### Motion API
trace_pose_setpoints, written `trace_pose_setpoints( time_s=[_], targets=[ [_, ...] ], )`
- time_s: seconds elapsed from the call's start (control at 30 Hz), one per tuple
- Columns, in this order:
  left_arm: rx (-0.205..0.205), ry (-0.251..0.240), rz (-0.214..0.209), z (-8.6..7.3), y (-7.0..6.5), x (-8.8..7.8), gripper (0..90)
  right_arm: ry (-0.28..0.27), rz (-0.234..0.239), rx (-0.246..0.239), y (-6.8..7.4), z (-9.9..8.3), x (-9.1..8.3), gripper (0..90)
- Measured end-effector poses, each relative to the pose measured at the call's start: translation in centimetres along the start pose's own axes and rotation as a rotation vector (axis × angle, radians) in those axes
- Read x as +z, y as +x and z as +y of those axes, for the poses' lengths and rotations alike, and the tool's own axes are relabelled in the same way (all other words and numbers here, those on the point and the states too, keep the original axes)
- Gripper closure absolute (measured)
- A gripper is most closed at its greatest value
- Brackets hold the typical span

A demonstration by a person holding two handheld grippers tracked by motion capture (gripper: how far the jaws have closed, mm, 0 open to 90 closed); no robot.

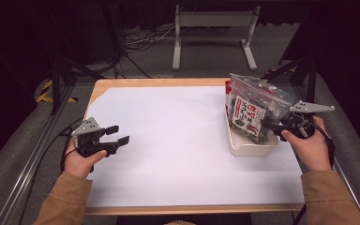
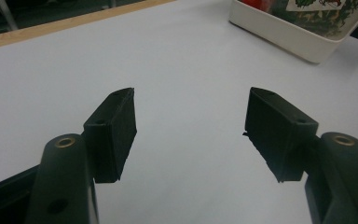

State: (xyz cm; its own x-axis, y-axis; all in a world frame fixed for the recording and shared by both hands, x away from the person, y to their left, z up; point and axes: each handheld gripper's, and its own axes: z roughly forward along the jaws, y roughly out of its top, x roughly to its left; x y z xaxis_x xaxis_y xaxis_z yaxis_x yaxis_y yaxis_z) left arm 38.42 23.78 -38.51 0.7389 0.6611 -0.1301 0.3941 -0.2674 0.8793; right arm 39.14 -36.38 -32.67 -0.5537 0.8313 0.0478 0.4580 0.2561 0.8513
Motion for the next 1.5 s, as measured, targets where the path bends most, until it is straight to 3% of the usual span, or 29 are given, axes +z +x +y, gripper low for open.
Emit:
trace_pose_setpoints(
  time_s=[0.23,0.37,0.53,0.8,0.93,1.17,1.5],
  targets=[
    [0.003,0.003,-0.001,-0.7,-0.4,-0.5,33.6,-0.036,-0.003,-0.014,0.6,-0.3,-0.5,37.2],
    [0.014,-0.001,-0.003,-1.0,-0.6,-0.8,33.4,-0.057,-0.018,-0.016,0.8,-0.6,-1.0,31.9],
    [0.026,-0.017,-0.014,-1.4,-1.2,-1.7,33.0,-0.089,-0.034,-0.029,1.3,-1.3,-2.2,29.7],
    [0.048,-0.028,-0.022,-2.0,-2.0,-2.9,32.8,-0.079,-0.045,-0.052,2.1,-2.5,-3.7,29.8],
    [0.054,-0.025,-0.024,-2.5,-2.3,-3.4,32.7,-0.092,-0.023,-0.066,2.7,-3.3,-4.4,29.9],
    [0.056,-0.034,-0.028,-3.1,-2.5,-4.0,32.7,-0.096,0.062,-0.139,4.4,-4.3,-4.1,30.1],
    [0.055,-0.029,-0.041,-3.6,-2.6,-4.0,32.6,-0.119,0.115,-0.166,6.5,-5.0,-3.1,29.8]
  ],
)
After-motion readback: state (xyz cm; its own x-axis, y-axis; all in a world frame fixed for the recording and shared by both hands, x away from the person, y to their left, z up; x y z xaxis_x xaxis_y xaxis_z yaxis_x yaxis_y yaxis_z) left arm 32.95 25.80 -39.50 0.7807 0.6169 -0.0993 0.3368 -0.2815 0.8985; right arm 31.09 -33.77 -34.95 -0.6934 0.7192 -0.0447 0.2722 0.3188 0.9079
